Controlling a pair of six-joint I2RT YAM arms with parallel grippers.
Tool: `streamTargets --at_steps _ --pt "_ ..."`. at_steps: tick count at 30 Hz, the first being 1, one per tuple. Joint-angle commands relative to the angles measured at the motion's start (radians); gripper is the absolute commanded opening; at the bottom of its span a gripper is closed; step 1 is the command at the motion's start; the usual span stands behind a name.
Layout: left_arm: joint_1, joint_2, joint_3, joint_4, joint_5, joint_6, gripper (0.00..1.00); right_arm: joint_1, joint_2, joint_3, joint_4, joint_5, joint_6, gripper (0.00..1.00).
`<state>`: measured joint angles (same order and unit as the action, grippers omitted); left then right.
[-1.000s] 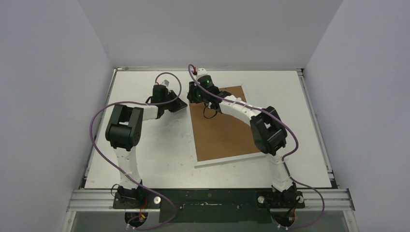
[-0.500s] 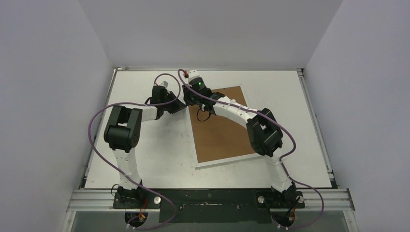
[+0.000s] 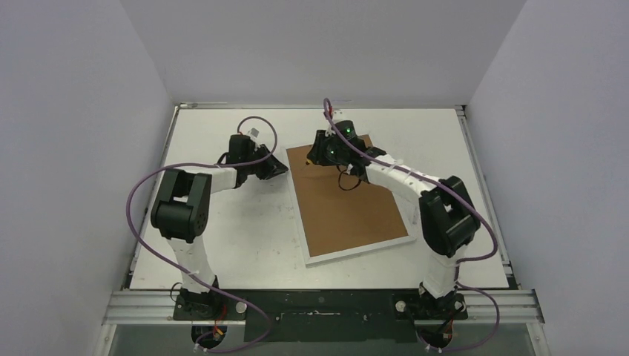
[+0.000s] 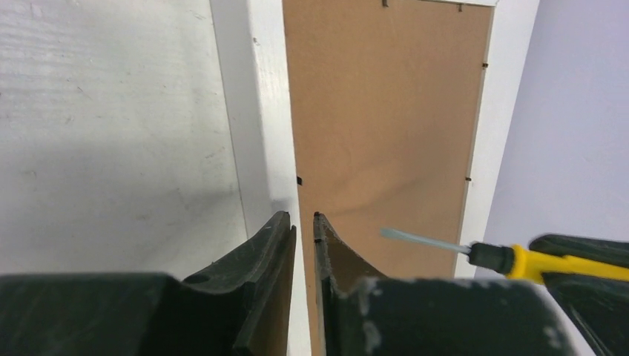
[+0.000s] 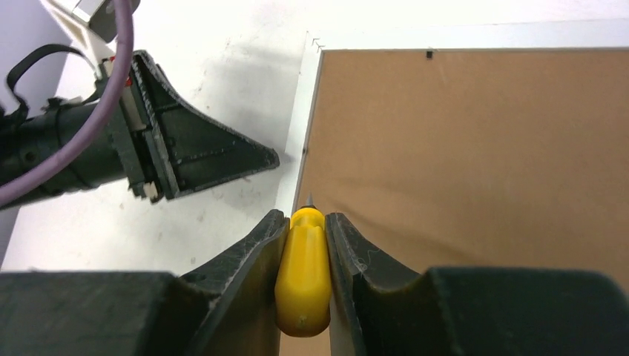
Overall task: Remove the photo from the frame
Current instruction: Release the photo frame item from the photo frame.
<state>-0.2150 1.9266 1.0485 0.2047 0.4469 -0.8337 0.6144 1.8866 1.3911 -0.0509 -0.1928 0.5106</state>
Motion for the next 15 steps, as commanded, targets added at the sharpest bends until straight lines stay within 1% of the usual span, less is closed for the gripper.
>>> streamTargets --at_steps 1,4,7,11,12,15 --pt "0.0 -0.095 -0.007 0.009 0.016 0.038 0.19 -0.025 -0.214 -0.1 0.04 -0.004 0.007 0.05" --pt "-0.001 -0.115 0.012 -0.037 -0.015 0.092 0.33 -0.041 -0.327 -0.166 -0.051 0.072 -0.006 0.05" --pt "-0.003 -0.116 0.06 -0.1 -0.055 0.158 0.42 -0.049 -0.448 -0.224 -0.175 0.184 -0.01 0.05" --pt "-0.005 -0.081 0.155 -0.141 -0.073 0.214 0.46 -0.05 -0.598 -0.256 -0.395 0.411 0.029 0.05" --pt "-0.005 -0.064 0.183 -0.152 -0.073 0.23 0.47 -0.051 -0.645 -0.258 -0.48 0.456 0.057 0.05" --pt "-0.005 -0.009 0.269 -0.172 -0.056 0.248 0.48 -0.052 -0.74 -0.267 -0.657 0.58 0.163 0.05"
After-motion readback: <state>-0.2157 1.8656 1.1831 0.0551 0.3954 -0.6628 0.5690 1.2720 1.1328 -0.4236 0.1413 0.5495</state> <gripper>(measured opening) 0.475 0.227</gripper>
